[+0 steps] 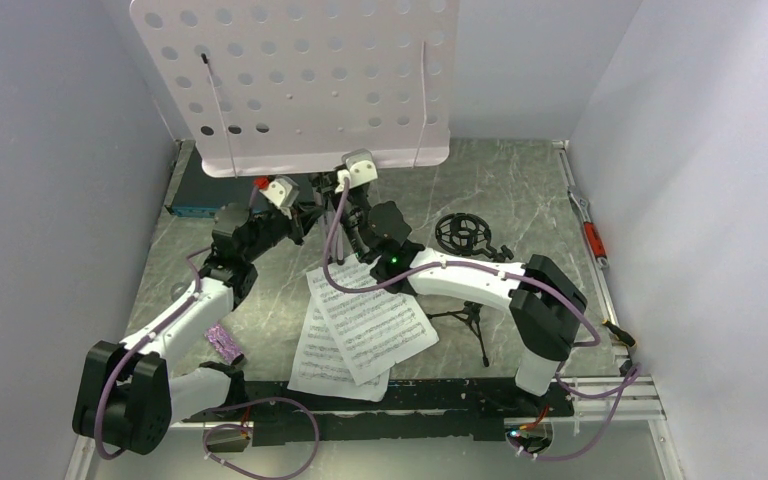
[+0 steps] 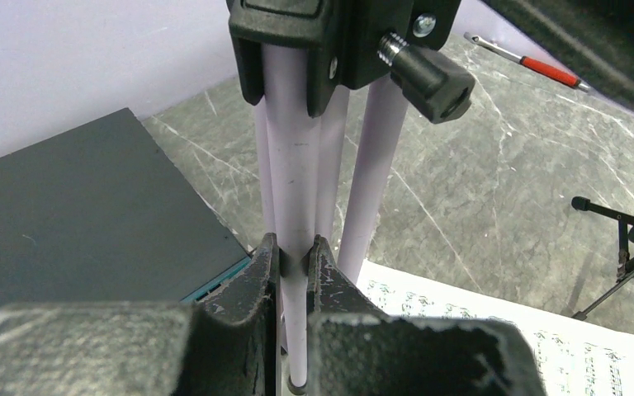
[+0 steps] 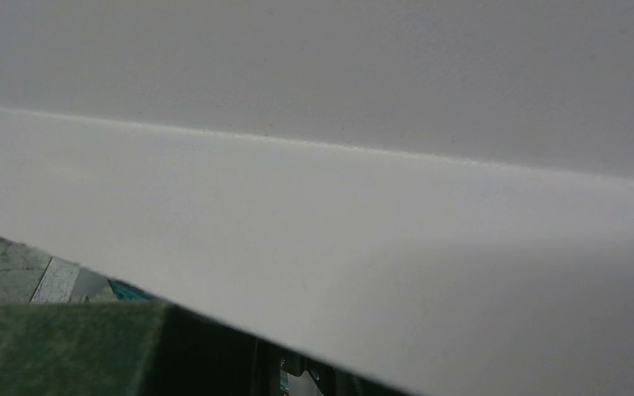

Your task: Set up the instrument practice props

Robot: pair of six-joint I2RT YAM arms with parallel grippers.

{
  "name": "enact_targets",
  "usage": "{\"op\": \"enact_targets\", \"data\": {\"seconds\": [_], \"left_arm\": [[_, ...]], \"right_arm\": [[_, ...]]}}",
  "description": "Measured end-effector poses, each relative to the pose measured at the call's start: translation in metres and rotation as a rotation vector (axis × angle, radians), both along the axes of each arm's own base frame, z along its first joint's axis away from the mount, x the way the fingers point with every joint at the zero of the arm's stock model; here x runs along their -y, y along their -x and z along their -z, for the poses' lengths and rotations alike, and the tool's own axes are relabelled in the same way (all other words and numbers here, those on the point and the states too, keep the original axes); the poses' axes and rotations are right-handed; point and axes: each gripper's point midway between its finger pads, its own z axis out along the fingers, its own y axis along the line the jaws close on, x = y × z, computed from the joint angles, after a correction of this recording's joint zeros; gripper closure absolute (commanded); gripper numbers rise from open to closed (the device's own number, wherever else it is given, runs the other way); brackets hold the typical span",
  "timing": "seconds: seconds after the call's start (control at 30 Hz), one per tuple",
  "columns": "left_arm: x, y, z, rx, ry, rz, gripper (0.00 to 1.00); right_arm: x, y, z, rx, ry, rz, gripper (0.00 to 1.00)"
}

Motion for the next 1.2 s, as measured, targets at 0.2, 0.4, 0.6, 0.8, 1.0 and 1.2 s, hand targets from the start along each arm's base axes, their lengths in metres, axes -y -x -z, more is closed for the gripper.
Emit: {"op": "enact_targets", "data": {"seconds": [0.2, 0.4, 0.6, 0.8, 1.0, 1.2], "left_arm": [[-0.002, -0.002, 0.0, -0.017, -0.007, -0.016, 0.97], [-0.006, -0.005, 0.0, -0.031, -0.009, -0.046, 0.97], [-0.006, -0.006, -0.001, -0.039, -0.013, -0.059, 0.97], [-0.006, -0.006, -0.001, -0.045, -0.014, -0.059, 0.97], [-0.005, -0.007, -0.002, -0.051, -0.016, -0.056, 0.97], [-0.001, -0.008, -0.01, -0.036, -0.01, -0.045, 0.97]], "right_arm": [[-0.003, -0.003, -0.001, -0.014, 0.013, -0.015, 1.0], [-0.006, -0.01, -0.003, -0.033, 0.017, -0.053, 1.0], [-0.007, -0.01, -0.004, -0.03, 0.018, -0.069, 1.0], [-0.006, -0.01, -0.005, -0.028, 0.022, -0.074, 1.0], [-0.004, -0.011, -0.006, -0.036, 0.035, -0.089, 1.0], [0.005, -0.013, -0.015, -0.039, 0.025, -0.102, 1.0]]}}
